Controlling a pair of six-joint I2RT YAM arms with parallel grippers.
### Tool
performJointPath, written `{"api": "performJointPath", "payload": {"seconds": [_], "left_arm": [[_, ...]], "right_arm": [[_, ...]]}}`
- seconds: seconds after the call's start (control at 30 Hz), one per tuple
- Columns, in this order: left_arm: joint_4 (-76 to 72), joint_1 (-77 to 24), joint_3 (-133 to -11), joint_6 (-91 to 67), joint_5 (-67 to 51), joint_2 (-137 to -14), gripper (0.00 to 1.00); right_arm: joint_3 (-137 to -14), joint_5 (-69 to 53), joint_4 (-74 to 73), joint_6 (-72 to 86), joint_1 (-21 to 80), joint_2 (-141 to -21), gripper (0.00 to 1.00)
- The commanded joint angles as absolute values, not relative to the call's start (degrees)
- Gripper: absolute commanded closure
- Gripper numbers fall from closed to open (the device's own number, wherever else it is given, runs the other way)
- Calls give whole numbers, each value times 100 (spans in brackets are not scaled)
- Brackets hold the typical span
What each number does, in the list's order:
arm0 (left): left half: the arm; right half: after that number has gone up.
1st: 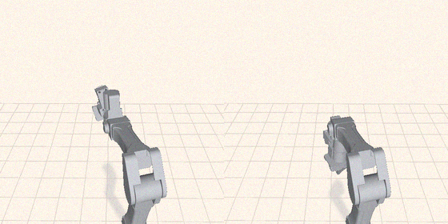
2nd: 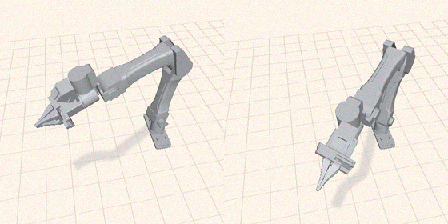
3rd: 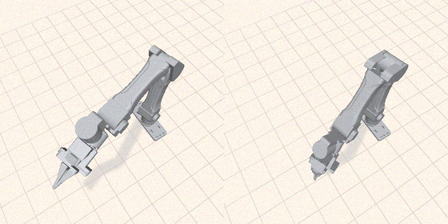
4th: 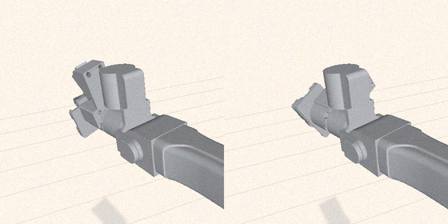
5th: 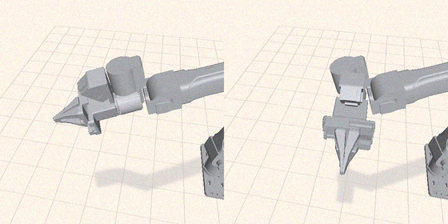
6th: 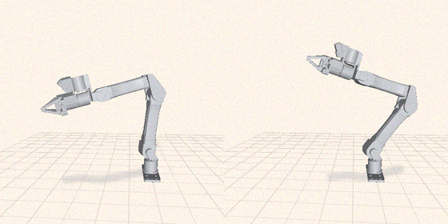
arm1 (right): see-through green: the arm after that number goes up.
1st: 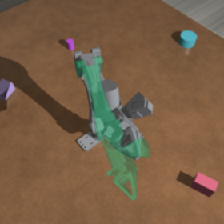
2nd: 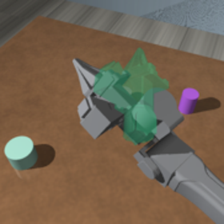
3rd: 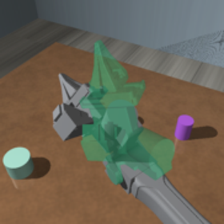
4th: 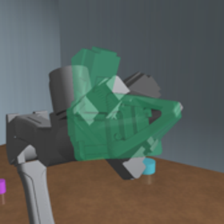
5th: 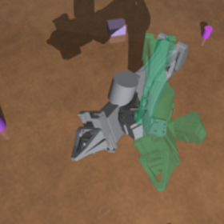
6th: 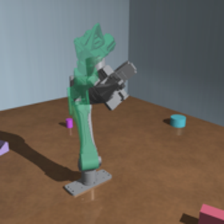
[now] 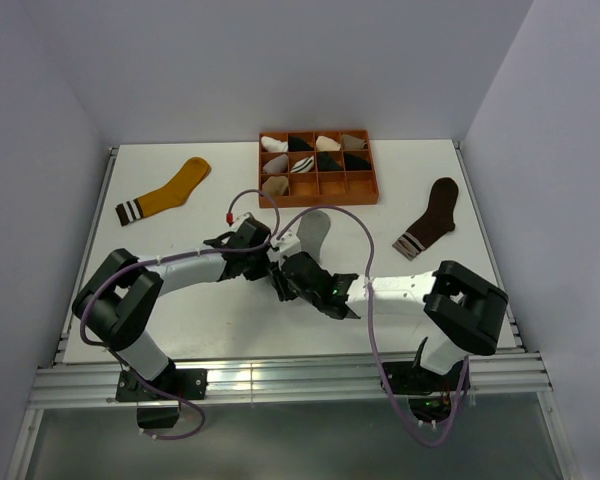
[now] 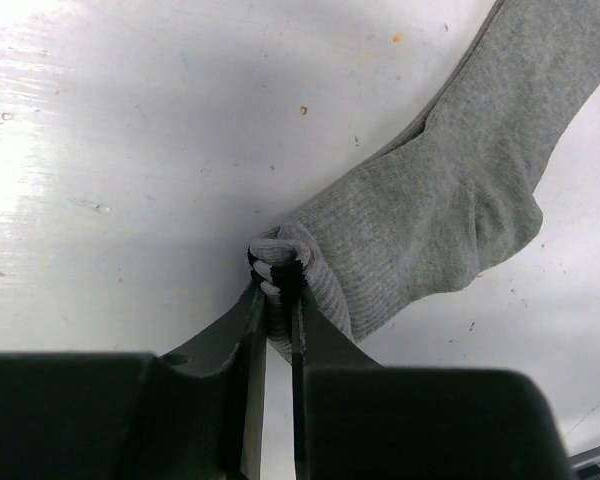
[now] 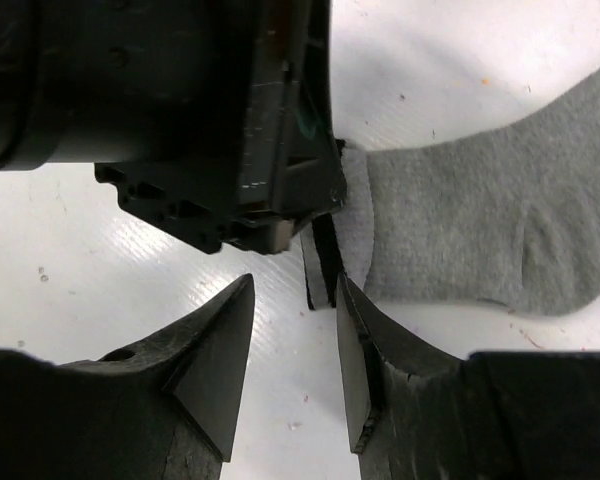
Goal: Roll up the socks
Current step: Roll the sock at the center of the board.
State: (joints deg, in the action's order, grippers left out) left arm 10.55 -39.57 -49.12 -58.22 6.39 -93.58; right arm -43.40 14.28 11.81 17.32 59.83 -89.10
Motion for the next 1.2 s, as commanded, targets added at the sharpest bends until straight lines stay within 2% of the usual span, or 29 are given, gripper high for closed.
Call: {"api": "performJointPath", "payload": {"seconds": [0.0, 0.63, 0.9, 1.0, 1.03, 1.13, 1.17], "left_arm": [[1573, -3999, -5080, -5731, 791, -9439, 100], [1775, -4017, -5282, -5792, 571, -9571, 100], [1872, -4008, -5405, -5836, 475, -9598, 100], [1863, -4017, -5432, -5853, 440, -9545, 99], [1855, -4008, -5423, -5862, 422, -9536, 99], [1855, -4008, -5388, -5924, 465, -9449, 93], [1846, -4008, -5327, -5993, 501, -9353, 87]], "right_arm": [[-4236, 1898, 1994, 1301, 6196, -9131, 54], [-4184, 1828, 2092, 1195, 6275, -9958, 56], [-4289, 1977, 1812, 1169, 6275, -10194, 60], [-4403, 2135, 1591, 1213, 6275, -10362, 67], [-4438, 2197, 1530, 1239, 6275, -10388, 76], [-4456, 2023, 1345, 1371, 6171, -10336, 94], [-4439, 1917, 1249, 1432, 6109, -10249, 97]]}}
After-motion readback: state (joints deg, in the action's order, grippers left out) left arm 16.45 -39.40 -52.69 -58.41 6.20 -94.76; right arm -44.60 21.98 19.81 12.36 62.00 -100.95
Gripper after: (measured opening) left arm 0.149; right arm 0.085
